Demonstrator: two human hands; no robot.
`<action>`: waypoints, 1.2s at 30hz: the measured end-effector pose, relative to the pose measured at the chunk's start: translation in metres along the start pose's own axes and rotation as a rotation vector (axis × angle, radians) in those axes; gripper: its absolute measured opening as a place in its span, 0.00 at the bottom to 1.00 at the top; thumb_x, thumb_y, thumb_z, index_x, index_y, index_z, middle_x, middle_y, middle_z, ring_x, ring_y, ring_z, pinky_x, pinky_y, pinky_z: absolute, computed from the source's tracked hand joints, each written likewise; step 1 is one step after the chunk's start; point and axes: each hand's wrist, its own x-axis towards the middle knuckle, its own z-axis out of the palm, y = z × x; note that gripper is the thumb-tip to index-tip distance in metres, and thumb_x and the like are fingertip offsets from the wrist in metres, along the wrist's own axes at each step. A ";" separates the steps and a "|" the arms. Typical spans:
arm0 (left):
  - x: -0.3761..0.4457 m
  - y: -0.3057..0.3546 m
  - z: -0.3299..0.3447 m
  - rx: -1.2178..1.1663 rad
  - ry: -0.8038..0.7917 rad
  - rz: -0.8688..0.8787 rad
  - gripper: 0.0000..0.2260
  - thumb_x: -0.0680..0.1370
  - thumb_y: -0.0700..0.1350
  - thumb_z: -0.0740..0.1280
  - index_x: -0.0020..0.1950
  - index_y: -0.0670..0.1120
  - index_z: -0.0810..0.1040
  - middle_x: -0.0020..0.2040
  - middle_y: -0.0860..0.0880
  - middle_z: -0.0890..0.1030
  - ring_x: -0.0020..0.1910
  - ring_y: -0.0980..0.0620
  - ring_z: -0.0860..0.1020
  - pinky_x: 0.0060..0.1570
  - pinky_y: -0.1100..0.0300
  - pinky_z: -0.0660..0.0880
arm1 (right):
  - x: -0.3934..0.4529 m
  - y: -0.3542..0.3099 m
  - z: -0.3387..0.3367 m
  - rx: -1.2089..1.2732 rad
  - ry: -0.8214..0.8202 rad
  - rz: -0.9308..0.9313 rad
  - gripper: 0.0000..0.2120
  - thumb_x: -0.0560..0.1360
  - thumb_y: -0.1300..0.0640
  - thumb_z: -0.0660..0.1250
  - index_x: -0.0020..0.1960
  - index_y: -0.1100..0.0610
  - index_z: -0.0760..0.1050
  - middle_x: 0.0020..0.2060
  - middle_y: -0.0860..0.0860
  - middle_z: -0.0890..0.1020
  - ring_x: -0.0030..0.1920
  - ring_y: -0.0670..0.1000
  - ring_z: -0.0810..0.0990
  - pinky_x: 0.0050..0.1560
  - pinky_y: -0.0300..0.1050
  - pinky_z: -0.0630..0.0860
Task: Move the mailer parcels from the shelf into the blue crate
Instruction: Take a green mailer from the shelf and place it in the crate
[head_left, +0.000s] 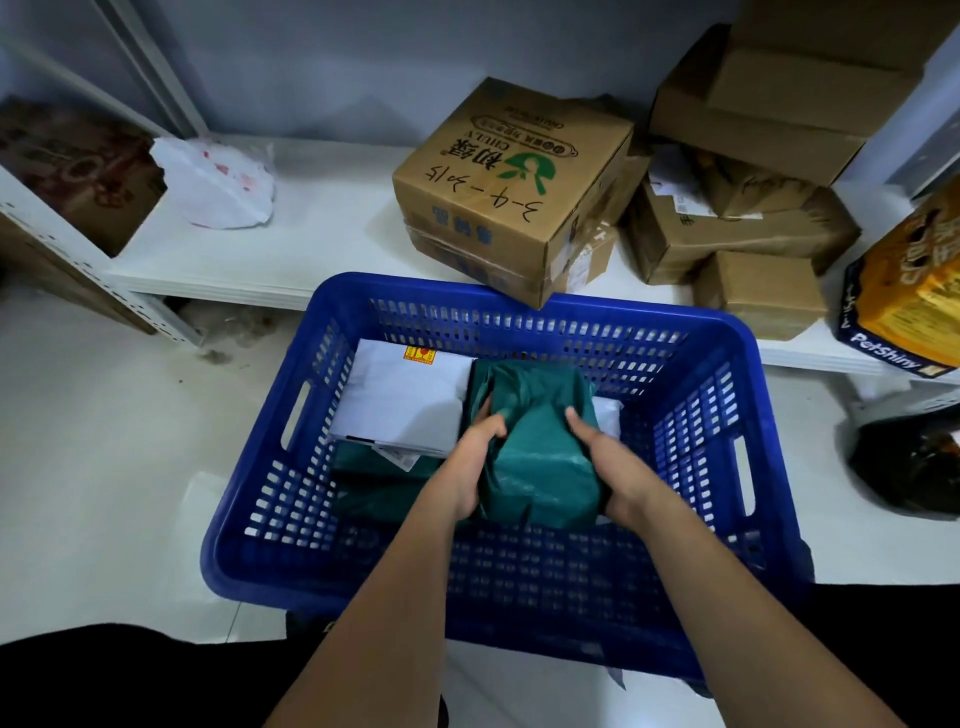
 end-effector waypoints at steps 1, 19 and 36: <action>0.002 -0.002 -0.004 -0.004 0.012 0.023 0.23 0.75 0.41 0.57 0.67 0.56 0.75 0.59 0.43 0.82 0.56 0.40 0.81 0.54 0.44 0.79 | 0.006 0.007 0.001 0.000 0.002 -0.015 0.23 0.73 0.40 0.70 0.61 0.54 0.79 0.52 0.56 0.85 0.53 0.58 0.85 0.60 0.59 0.78; 0.065 -0.008 -0.027 0.794 0.469 0.183 0.45 0.73 0.62 0.68 0.79 0.54 0.43 0.77 0.42 0.58 0.74 0.39 0.61 0.72 0.44 0.61 | 0.075 0.034 0.020 -0.137 0.134 -0.152 0.14 0.78 0.52 0.67 0.64 0.50 0.75 0.51 0.50 0.85 0.50 0.52 0.85 0.54 0.51 0.81; 0.097 -0.067 0.110 0.972 0.229 0.219 0.40 0.76 0.55 0.68 0.79 0.55 0.45 0.68 0.45 0.75 0.64 0.41 0.75 0.60 0.50 0.73 | 0.048 0.008 -0.112 -0.059 0.499 -0.097 0.18 0.70 0.49 0.69 0.54 0.59 0.78 0.45 0.56 0.84 0.46 0.57 0.83 0.48 0.51 0.81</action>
